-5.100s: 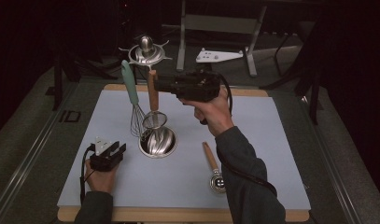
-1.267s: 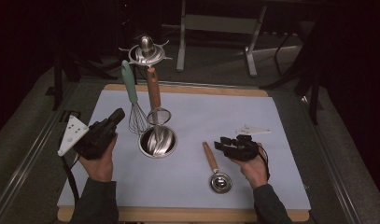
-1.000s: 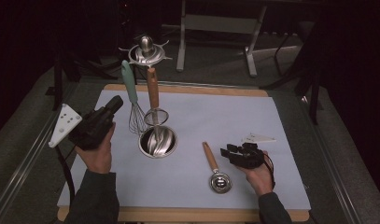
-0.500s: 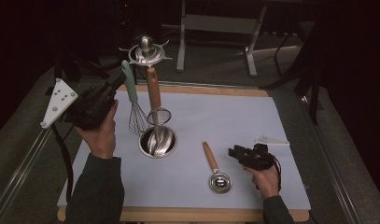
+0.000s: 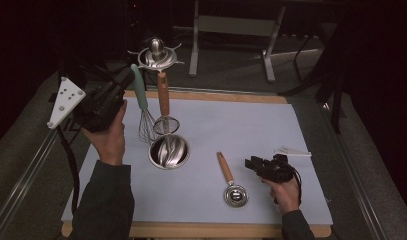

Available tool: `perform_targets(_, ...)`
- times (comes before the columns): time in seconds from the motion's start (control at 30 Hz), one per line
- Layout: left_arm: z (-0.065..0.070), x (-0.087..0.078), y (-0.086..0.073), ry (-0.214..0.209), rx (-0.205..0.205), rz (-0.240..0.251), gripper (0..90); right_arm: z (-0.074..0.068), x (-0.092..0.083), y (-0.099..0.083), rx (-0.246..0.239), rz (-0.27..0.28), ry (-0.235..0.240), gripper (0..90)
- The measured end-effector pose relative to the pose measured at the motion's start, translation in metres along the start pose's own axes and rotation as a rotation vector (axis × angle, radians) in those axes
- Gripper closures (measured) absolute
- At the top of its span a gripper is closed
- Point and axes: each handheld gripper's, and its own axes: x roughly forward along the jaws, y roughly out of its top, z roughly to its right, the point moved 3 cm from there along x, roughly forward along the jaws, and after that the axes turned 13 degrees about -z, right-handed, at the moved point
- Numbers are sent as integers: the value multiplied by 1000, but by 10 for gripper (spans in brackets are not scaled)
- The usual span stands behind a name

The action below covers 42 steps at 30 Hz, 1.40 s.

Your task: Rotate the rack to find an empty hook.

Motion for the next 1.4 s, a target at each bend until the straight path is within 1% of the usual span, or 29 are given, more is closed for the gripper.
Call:
perform_targets(0.17,-5,2,1,16,-14,-4,898,-2,1,0,-4,-6,6,589)
perform_targets(0.27,-11,4,3,19,-27,-14,897,-1,2,0,-2,-7,8,589)
perform_targets(0.4,-18,7,4,29,-30,-28,896,-2,5,-1,-1,-17,9,589)
perform_targets(0.6,-25,11,7,26,-37,-48,895,-2,8,-2,-4,-23,11,590)
perform_targets(0.8,-31,15,8,20,-57,-54,895,-1,6,-2,-1,-21,8,592)
perform_targets(1.03,-36,20,10,23,-55,-74,895,1,3,-3,3,-16,4,593)
perform_targets(1.17,-39,23,11,32,-59,-83,896,2,2,-3,5,-15,5,594)
perform_targets(1.4,-42,30,11,56,-52,-93,897,2,2,-4,5,-16,4,595)
